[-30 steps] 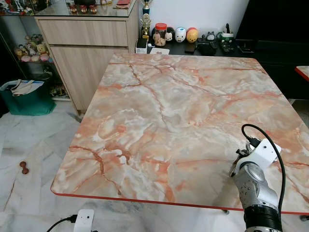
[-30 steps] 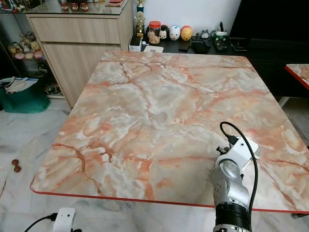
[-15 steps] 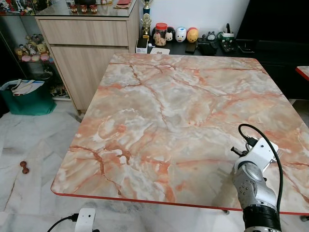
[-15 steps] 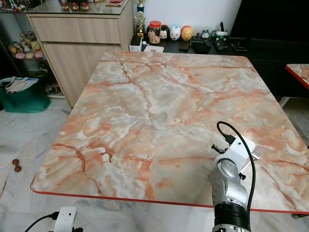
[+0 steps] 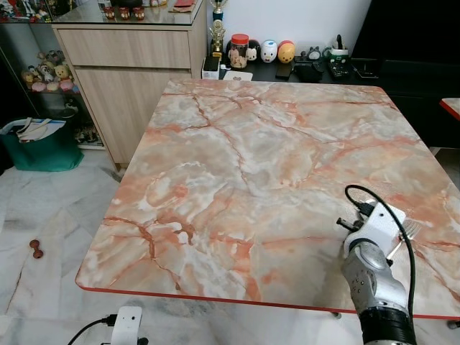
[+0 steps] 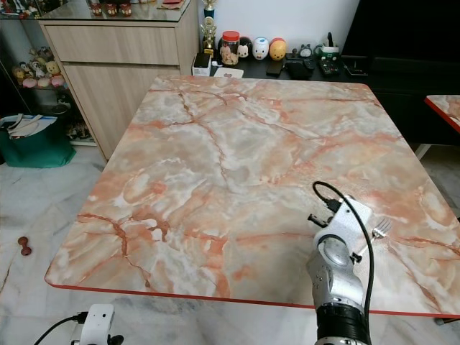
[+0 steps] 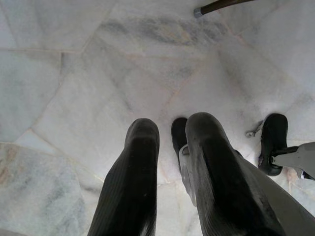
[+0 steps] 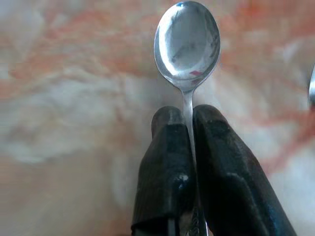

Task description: Setting the table

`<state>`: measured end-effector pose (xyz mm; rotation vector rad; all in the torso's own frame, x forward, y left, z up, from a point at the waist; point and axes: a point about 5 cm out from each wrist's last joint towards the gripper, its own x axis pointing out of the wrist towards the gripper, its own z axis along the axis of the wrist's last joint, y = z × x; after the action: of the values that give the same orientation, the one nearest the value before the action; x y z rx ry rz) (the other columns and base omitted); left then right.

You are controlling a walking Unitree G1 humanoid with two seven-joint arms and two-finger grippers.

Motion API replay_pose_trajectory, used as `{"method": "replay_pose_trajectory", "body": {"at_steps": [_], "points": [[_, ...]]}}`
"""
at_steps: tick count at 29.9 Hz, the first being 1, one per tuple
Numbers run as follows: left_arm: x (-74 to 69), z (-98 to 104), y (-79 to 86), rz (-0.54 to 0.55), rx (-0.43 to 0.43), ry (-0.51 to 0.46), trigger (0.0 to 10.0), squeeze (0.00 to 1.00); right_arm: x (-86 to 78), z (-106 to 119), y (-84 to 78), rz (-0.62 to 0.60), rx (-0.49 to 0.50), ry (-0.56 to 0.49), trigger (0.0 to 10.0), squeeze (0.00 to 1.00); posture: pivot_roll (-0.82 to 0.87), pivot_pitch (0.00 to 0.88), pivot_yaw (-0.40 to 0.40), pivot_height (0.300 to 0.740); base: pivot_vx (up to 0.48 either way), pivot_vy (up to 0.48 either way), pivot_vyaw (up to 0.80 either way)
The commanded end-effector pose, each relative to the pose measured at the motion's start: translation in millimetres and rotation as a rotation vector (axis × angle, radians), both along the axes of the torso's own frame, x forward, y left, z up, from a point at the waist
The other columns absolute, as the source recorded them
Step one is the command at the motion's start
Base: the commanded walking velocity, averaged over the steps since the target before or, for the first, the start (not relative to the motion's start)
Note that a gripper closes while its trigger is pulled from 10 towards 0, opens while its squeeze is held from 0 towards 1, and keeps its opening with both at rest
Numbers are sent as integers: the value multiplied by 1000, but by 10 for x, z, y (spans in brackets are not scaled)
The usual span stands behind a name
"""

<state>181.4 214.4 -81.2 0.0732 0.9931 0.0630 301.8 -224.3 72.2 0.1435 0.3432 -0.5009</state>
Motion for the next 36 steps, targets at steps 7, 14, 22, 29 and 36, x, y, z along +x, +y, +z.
{"method": "replay_pose_trajectory", "body": {"at_steps": [7,14,22,29,36], "points": [[-58,-23,28,-2,18,22,10000,0,-103,402,73,199,-246,-300,10000,0,-28,0,-47,740,0,0,0],[-55,-22,30,-1,30,19,10000,0,-331,446,136,309,-300,-390,10000,0,-41,0,-36,740,0,0,0],[-144,-57,38,2,43,30,10000,0,-378,528,272,440,-275,-481,10000,0,-33,0,-27,740,0,0,0],[-129,-32,116,6,50,18,10000,0,-317,648,426,575,-301,-544,10000,0,-38,0,-24,740,0,0,0],[-86,-20,85,-13,46,12,10000,0,-192,687,435,511,-266,-568,10000,0,-40,0,-16,740,0,0,0]]}}
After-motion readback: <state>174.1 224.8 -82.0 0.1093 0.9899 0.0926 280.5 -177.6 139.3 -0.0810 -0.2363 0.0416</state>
